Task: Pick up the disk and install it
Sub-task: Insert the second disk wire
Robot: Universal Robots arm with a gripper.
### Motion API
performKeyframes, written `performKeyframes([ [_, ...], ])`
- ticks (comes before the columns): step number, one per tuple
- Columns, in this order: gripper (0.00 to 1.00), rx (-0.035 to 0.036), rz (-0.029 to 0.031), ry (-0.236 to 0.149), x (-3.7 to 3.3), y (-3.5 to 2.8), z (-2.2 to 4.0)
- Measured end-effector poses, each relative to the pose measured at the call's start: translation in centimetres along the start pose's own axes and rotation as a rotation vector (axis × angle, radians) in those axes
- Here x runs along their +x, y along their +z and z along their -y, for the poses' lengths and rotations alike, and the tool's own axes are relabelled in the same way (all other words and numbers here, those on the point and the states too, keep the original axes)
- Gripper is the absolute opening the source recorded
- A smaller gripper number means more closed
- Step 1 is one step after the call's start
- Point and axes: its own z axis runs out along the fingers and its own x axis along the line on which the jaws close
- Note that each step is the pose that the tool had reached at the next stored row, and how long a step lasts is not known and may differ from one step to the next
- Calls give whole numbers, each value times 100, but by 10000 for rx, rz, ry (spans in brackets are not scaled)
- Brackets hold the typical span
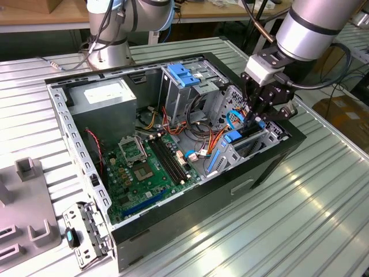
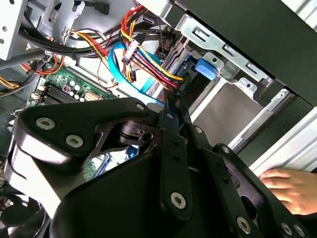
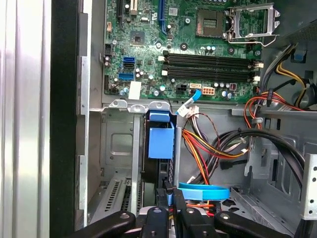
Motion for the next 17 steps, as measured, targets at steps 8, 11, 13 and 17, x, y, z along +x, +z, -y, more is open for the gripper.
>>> performKeyframes([
  [8,16,9,109,68,20,33,-2],
  [11,16,12,154,70,31,44,-3],
  [13,16,14,198,73,43,68,-5],
  [17,16,18,265,76,62,92,-8],
])
